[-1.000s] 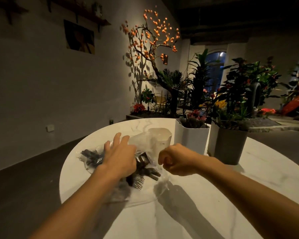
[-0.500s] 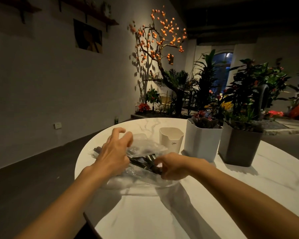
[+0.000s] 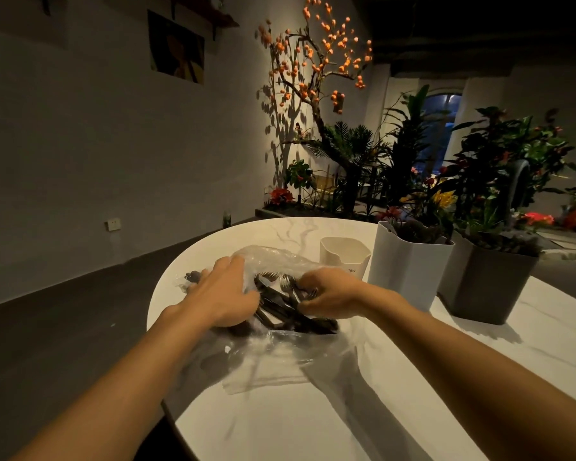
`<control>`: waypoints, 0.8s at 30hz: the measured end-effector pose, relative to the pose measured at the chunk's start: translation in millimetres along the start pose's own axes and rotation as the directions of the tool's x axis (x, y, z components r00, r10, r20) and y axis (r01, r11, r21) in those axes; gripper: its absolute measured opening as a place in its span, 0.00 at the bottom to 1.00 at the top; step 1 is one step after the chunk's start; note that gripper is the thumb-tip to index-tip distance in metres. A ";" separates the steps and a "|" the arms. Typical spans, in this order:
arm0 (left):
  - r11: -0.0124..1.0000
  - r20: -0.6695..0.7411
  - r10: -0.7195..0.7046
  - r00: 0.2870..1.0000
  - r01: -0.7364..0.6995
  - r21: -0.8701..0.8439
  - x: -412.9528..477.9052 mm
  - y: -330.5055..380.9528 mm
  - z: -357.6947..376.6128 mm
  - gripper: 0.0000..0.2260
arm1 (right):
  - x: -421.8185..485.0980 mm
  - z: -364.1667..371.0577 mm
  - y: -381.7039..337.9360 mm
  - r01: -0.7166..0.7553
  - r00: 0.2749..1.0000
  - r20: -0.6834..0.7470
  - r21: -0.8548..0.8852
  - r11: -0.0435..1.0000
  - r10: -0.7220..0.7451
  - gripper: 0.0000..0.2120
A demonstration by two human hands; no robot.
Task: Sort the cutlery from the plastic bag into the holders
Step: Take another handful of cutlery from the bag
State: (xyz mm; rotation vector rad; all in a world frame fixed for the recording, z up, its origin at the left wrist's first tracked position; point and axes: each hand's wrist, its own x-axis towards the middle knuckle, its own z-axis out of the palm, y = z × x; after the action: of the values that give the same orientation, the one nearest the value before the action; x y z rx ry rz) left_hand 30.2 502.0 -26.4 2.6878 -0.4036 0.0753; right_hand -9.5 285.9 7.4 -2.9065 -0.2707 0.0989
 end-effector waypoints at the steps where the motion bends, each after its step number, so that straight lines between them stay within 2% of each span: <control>1: 0.999 0.000 -0.033 0.999 0.033 -0.018 1.8 -2.1 2.9 0.37 | 0.5 1.7 -1.0 -0.014 0.998 0.061 -0.043 0.999 0.017 0.20; 5: 0.992 -0.032 -0.119 0.992 0.117 -0.054 6.3 -4.5 14.5 0.44 | 3.6 8.4 -1.0 -0.041 0.976 0.214 -0.004 0.999 0.041 0.29; 9: 0.995 0.014 -0.098 0.995 0.099 -0.034 8.3 -4.9 21.7 0.36 | 9.4 11.6 1.1 -0.074 0.948 0.308 -0.028 0.997 0.079 0.36; 12: 0.997 0.039 -0.075 0.996 0.074 0.008 8.6 -1.9 22.4 0.37 | 15.6 18.6 4.2 -0.080 0.970 0.224 -0.081 0.994 0.096 0.34; 16: 0.998 0.041 -0.066 0.997 0.066 0.004 9.2 2.9 19.3 0.39 | 18.7 21.4 4.9 -0.054 0.984 0.173 0.040 0.998 0.046 0.29; 20: 0.993 0.023 -0.075 0.997 0.077 -0.088 10.1 0.2 16.7 0.37 | 20.0 20.8 6.8 -0.074 0.996 0.056 0.156 0.985 0.066 0.30; 24: 0.975 -0.022 -0.068 0.997 0.061 -0.215 8.0 1.1 18.9 0.32 | 23.3 26.1 11.4 -0.117 0.991 -0.028 0.275 0.954 0.130 0.27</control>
State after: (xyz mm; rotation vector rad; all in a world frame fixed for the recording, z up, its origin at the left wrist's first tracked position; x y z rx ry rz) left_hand 37.3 491.1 -42.3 2.4818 -0.2970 0.0484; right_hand 13.0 284.9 -21.6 -2.6445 -0.0605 0.0828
